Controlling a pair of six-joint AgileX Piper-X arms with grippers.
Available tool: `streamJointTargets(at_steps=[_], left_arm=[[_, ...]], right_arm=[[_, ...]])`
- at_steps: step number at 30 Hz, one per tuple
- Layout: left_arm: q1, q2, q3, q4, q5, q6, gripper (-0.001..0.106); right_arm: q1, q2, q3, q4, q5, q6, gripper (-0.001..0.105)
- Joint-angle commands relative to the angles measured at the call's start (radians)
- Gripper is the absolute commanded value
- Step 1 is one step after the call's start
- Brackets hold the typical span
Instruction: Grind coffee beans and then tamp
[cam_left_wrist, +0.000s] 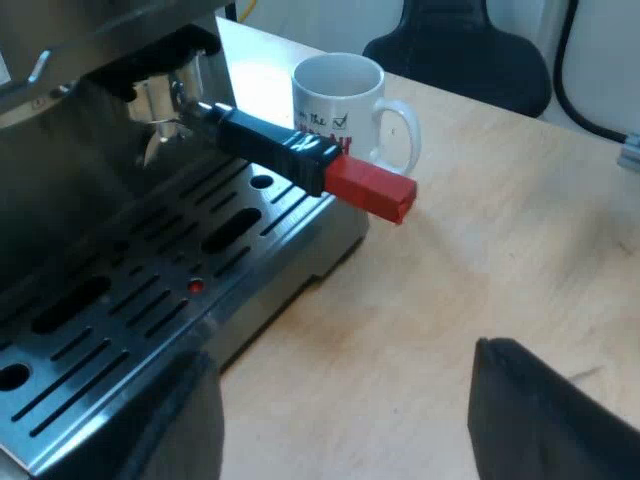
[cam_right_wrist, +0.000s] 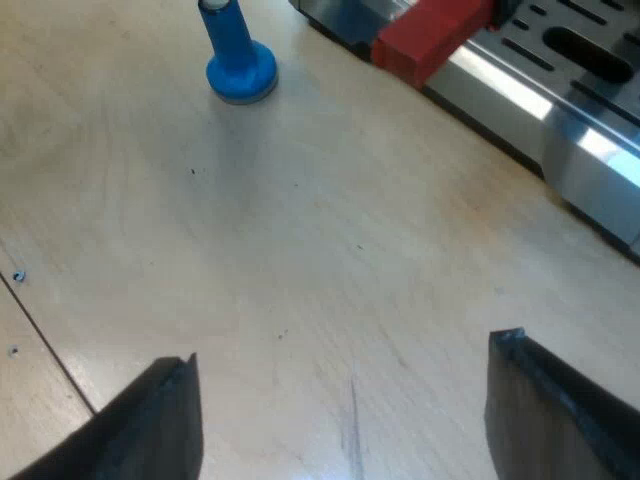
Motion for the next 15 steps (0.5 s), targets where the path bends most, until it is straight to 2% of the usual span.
streamJointTargets(at_steps=[1, 7, 10, 13, 15], left_arm=[[-0.002, 0.008, 0.03, -0.071, 0.006, 0.004, 0.056], [-0.002, 0.009, 0.108, -0.122, 0.024, 0.002, 0.056], [-0.002, 0.009, 0.12, -0.127, 0.036, 0.002, 0.056], [-0.002, 0.009, 0.177, -0.191, 0.102, -0.016, 0.056], [-0.002, 0.009, 0.192, -0.237, 0.112, -0.047, 0.056]], right_arm=[[0.048, 0.029, -0.012, -0.049, 0.021, -0.019, 0.062], [0.162, 0.113, -0.008, -0.097, 0.129, -0.012, 0.062], [0.214, 0.139, 0.008, -0.139, 0.17, 0.0, 0.062], [0.279, 0.161, 0.046, -0.238, 0.227, 0.053, 0.062], [0.315, 0.168, 0.064, -0.291, 0.268, 0.109, 0.062]])
